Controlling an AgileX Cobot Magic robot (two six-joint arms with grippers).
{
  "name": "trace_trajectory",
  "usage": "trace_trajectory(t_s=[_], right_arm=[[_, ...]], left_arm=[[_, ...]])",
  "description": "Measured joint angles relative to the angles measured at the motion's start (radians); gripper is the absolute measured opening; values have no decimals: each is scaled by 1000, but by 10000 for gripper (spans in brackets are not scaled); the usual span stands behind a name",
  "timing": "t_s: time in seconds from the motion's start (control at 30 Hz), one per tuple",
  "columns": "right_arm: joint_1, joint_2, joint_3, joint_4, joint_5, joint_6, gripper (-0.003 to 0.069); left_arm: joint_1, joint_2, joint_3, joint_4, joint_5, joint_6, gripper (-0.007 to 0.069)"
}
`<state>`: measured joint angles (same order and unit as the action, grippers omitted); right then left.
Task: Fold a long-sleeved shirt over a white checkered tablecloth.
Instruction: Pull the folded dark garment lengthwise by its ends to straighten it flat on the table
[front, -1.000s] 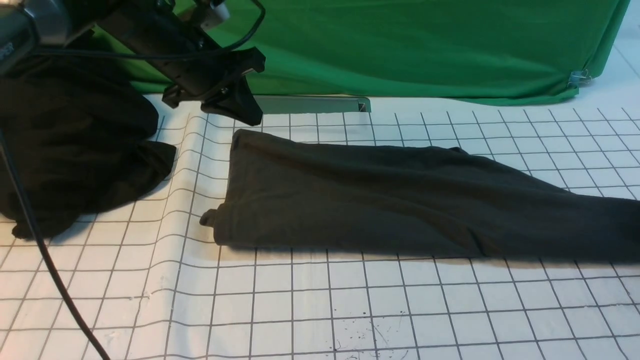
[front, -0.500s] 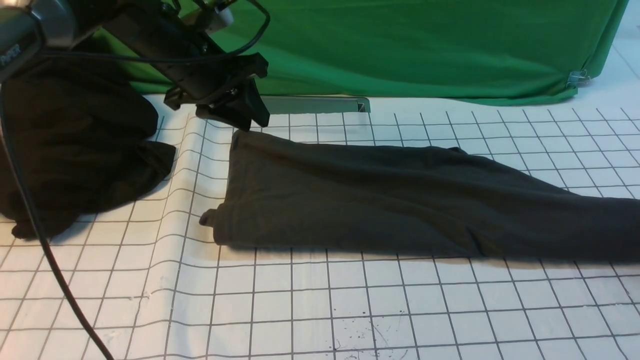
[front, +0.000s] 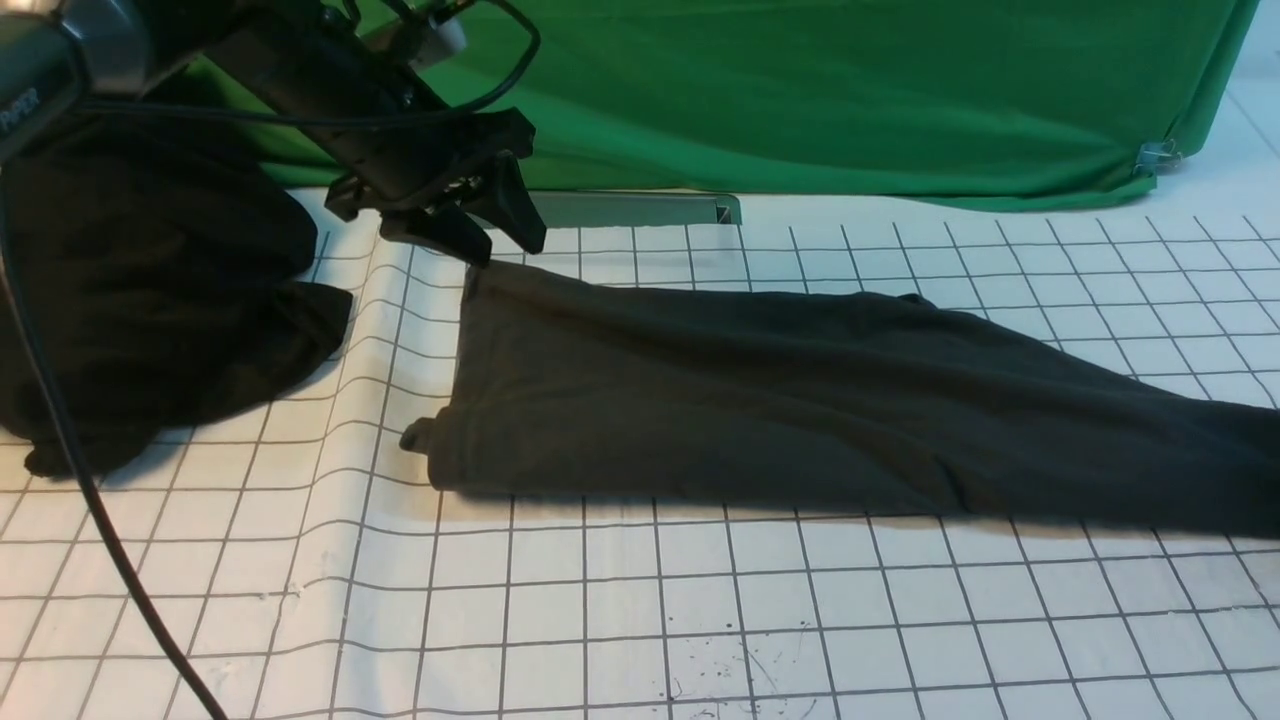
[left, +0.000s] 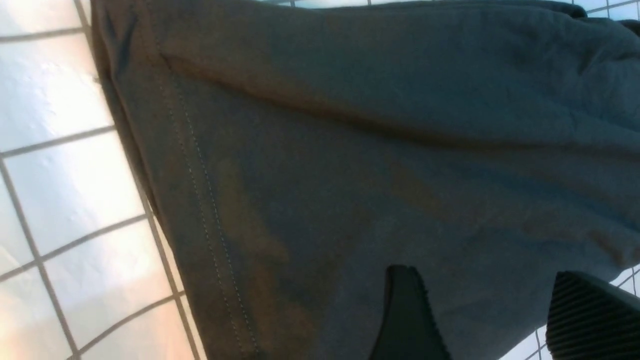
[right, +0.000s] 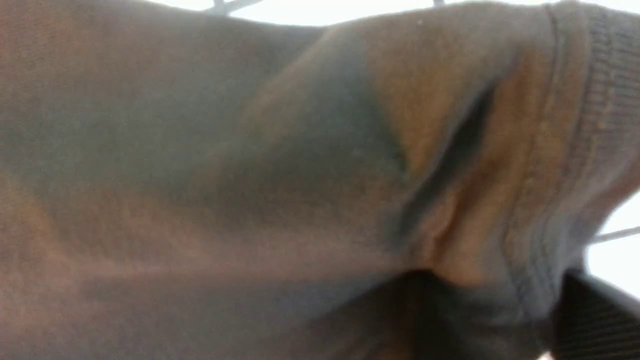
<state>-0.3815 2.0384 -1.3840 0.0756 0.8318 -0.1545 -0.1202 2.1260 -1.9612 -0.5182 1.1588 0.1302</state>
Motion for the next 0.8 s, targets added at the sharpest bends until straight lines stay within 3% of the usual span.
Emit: trace_trajectory(t_s=[0.07,0.13,0.47,0.6,0.7,0.8], right_arm=[[-3,-1,-1,-8,-2,-4,89],[-9,-7,-1,-8,0,-9,49],[-105,-130,-74,-17,110,-15,38],[-120,-207,-97,-32,130,-1,38],[-120,-248,-98,-26,155,2,36],[-120,-262,-98,-18,175,2,35]], left_arm=[[0,0,0,0,6,0,370],[0,0,0,0,26,0,370],[1,-15,0,-1,52,-15,363],[-25,-29,10,-39,52,-19,274],[-91,-28,67,-33,52,57,127],[-125,-18,108,-12,55,90,52]])
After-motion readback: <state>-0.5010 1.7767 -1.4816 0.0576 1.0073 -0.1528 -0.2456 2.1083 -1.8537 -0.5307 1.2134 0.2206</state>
